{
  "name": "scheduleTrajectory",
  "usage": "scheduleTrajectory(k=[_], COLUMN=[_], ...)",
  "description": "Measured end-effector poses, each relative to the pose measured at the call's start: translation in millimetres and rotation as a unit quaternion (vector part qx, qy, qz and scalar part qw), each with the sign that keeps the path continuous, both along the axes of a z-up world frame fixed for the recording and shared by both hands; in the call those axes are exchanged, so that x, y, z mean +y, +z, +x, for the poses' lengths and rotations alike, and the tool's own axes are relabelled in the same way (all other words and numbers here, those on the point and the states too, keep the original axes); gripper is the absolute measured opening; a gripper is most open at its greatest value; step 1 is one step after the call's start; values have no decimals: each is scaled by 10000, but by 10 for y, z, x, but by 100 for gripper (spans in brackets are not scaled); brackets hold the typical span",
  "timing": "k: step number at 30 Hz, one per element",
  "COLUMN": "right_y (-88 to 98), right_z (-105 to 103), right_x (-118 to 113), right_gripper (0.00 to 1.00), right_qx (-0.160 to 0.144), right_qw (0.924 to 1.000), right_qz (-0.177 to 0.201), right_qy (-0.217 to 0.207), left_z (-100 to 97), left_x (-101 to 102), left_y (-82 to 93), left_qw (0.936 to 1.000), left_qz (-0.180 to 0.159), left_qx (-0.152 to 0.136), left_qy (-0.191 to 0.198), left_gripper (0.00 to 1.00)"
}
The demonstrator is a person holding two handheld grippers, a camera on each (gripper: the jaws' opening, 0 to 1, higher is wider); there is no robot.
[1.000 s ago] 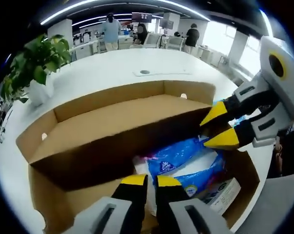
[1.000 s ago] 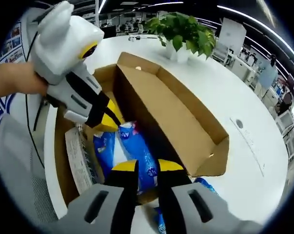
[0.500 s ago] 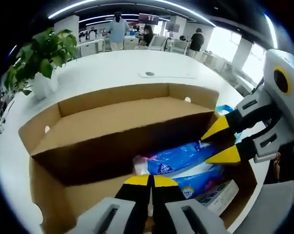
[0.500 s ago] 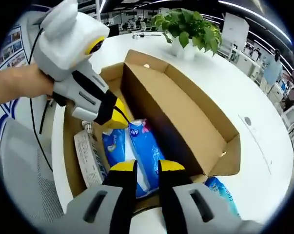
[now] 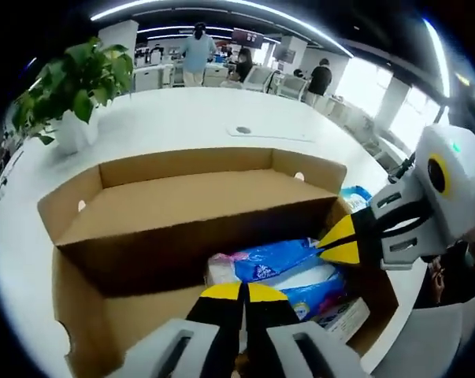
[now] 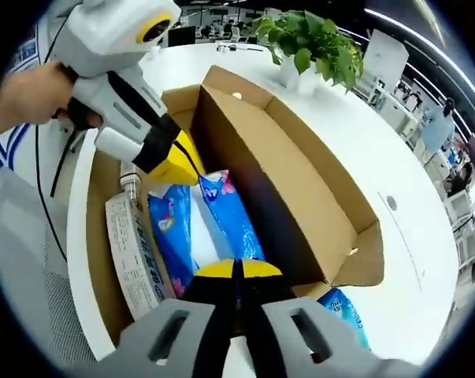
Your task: Operate the shoe box by opening the lid, removing the specified soft item, and placing it in the target area until the item is outside and the box remains undamaged.
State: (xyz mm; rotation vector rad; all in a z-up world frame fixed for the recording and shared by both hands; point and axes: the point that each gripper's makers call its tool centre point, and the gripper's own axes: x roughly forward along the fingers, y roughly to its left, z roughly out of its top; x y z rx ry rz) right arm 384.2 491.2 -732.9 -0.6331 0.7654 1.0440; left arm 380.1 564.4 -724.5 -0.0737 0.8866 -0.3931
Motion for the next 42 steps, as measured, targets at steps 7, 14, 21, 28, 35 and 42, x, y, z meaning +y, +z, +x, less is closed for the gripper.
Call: scheduleTrajectory(k=[7, 14, 21, 28, 35, 42], right_y=[121, 296, 485, 699, 909, 1070], right_z=[-20, -58, -85, -77, -76, -92], right_x=[24, 40, 42, 27, -31, -145], right_gripper=[0, 0, 0, 0, 0, 0], right_qx=[100, 41, -107, -295, -500, -638], right_qw=[9994, 9987, 9980, 9967, 9953, 9944], right_qz=[287, 496, 620, 752, 828, 843], right_qy=[-149, -123, -67, -53, -20, -1], left_z=[-6, -37, -63, -64, -65, -88], left_x=[6, 18, 17, 8, -40, -173], left_y=[166, 336, 517, 738, 923, 1086], left_qw=[9999, 9995, 9988, 9977, 9965, 9948], left_qz=[5, 9, 33, 79, 118, 162], left_qx=[-169, -317, -473, -659, -804, -933], left_qy=[-1, -26, -85, -136, -213, -387], left_gripper=[0, 0, 0, 0, 0, 0])
